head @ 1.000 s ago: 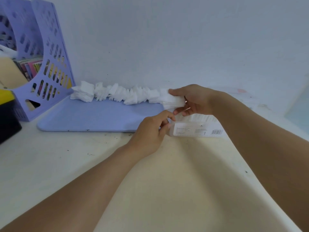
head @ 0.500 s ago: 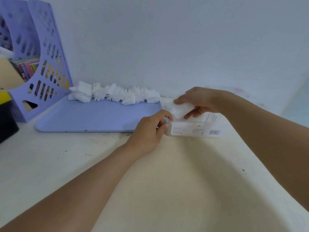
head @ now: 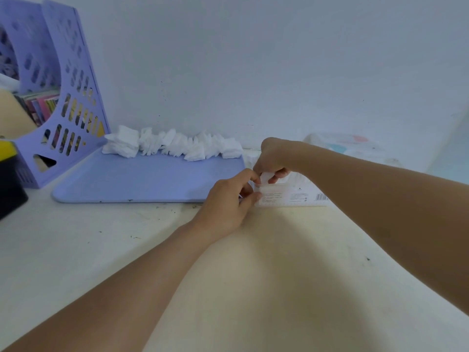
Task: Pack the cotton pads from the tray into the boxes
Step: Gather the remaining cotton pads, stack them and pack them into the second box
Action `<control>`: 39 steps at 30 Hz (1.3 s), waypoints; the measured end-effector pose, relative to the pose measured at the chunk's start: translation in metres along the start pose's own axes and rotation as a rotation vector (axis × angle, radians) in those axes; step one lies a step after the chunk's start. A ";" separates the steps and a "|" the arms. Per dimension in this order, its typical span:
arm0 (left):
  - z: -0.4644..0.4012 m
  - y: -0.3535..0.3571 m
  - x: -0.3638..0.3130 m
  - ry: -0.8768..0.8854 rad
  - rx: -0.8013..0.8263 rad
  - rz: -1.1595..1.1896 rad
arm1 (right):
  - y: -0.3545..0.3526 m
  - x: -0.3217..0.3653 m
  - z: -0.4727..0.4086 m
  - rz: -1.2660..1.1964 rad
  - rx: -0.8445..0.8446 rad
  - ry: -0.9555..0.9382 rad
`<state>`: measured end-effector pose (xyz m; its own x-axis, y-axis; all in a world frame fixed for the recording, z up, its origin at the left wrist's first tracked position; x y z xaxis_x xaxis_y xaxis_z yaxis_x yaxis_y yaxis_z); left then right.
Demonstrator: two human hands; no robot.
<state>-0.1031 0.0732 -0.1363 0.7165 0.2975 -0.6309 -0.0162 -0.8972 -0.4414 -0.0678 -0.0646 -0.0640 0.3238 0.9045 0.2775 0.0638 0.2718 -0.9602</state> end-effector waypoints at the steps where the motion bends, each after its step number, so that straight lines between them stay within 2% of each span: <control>1: 0.000 0.000 0.000 -0.001 -0.003 -0.006 | 0.001 0.000 0.001 0.029 -0.038 -0.028; 5: 0.000 0.000 0.000 0.004 -0.024 -0.029 | 0.000 -0.005 0.005 -0.001 -0.170 -0.063; 11: 0.000 0.000 -0.003 0.013 -0.027 -0.048 | -0.006 0.003 0.018 0.124 -0.135 -0.023; 17: 0.000 0.001 -0.002 0.016 -0.024 -0.050 | 0.002 -0.003 0.012 -0.026 -0.105 0.049; 20: 0.001 0.001 -0.003 0.023 -0.025 -0.052 | 0.007 -0.010 0.007 -0.110 -0.270 0.052; 24: 0.001 0.002 -0.006 0.030 -0.014 -0.060 | 0.011 -0.010 0.004 0.005 -0.406 -0.039; 27: 0.001 0.001 -0.004 0.014 -0.020 -0.047 | 0.011 -0.001 0.005 0.031 -0.271 -0.057; 30: 0.001 0.000 -0.003 -0.002 -0.026 -0.023 | 0.003 -0.002 0.016 -0.135 0.071 -0.001; 32: 0.001 0.000 -0.003 -0.014 -0.024 -0.008 | -0.008 -0.006 0.026 -0.244 0.168 0.013; 34: 0.002 0.000 -0.003 -0.029 -0.021 0.000 | -0.021 -0.011 0.034 -0.214 0.081 -0.030; 37: 0.002 0.000 -0.002 -0.048 -0.020 0.007 | -0.039 -0.015 0.042 -0.201 -0.216 -0.124; 39: 0.002 -0.001 -0.002 -0.050 -0.022 0.011 | -0.042 -0.015 0.045 -0.215 -0.259 -0.196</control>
<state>-0.1058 0.0735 -0.1357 0.6810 0.3029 -0.6667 -0.0079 -0.9074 -0.4203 -0.1175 -0.0749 -0.0265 0.0923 0.8883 0.4499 0.3550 0.3928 -0.8484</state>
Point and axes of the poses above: each hand's wrist, its own z-axis away from the middle knuckle, its own y-axis out of the palm, x = y × z, the point moved 4 cm from there along -z, towards the middle knuckle, and after that the axes turned 13 degrees about -x, right-handed, at the moved point
